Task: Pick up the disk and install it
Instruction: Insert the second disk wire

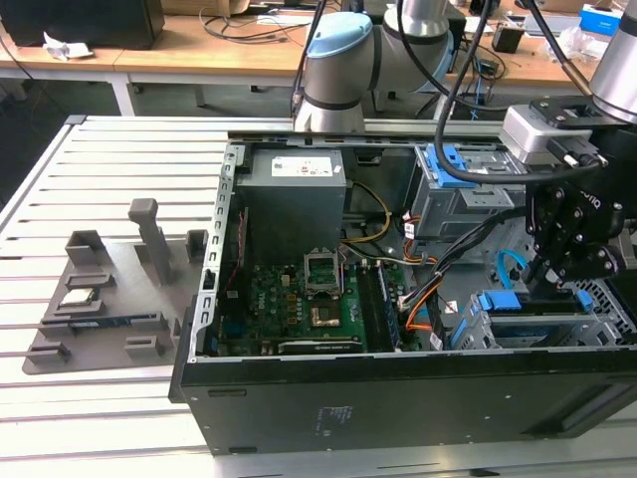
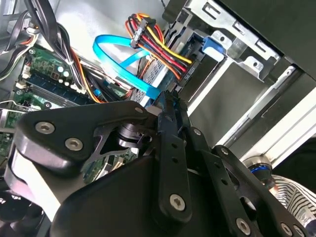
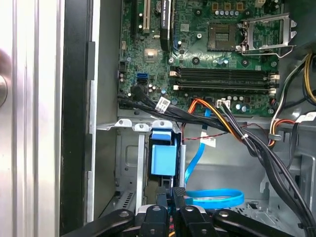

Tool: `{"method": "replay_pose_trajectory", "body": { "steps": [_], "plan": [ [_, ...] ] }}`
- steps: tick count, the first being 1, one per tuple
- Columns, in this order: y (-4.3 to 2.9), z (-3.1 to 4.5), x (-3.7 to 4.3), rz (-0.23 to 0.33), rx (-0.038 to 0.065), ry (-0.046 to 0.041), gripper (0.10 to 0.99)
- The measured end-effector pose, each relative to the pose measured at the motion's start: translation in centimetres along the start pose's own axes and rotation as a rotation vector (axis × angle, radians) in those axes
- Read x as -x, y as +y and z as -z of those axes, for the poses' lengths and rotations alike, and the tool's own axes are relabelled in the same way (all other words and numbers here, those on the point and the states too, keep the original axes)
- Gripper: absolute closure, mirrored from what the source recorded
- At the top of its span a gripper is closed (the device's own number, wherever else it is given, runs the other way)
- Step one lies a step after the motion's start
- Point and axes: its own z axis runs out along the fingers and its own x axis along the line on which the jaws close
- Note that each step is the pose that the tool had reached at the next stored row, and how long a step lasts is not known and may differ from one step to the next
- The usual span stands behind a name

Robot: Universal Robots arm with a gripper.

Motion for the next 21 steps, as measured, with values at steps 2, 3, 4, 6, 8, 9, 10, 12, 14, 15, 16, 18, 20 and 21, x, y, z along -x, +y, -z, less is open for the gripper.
{"method": "replay_pose_trajectory", "body": {
  "steps": [2, 3, 4, 6, 8, 9, 10, 12, 14, 15, 16, 18, 20, 21],
  "plan": [
    [-0.17, -0.15, 0.0, 0.0, 0.0, 0.0002, 0.925],
    [-0.24, -0.2, 0.0, 0.0, 0.0, 0.0002, 0.925],
    [-0.35, -0.27, 0.01, 0.0, 0.0, 0.0002, 0.925],
    [-0.5, -0.38, 0.01, 0.0, 0.0, 0.0001, 0.925],
    [-0.52, -0.45, 0.01, 0.0, 0.0, -0.0011, 0.925],
    [-0.53, -0.48, 0.0, 0.0, 0.0, -0.0037, 0.925],
    [-0.54, -0.56, -0.01, 0.0, 0.0, -0.0086, 0.925],
    [-0.54, -0.53, -0.13, 0.0, 0.0, -0.0174, 0.925],
    [-0.53, -0.65, -0.22, 0.0, 0.0, -0.0178, 0.925],
    [-0.53, -0.72, -0.25, 0.0, 0.0, -0.0176, 0.925],
    [-0.53, -0.8, -0.28, 0.0, 0.0, -0.0175, 0.925],
    [-0.52, -0.87, -0.28, 0.0, 0.0, -0.0165, 0.925],
    [-0.52, -0.88, -0.28, 0.0, 0.0, -0.0167, 0.925],
    [-0.53, -0.89, -0.28, 0.0, -0.001, -0.0169, 0.91]
  ]
}}
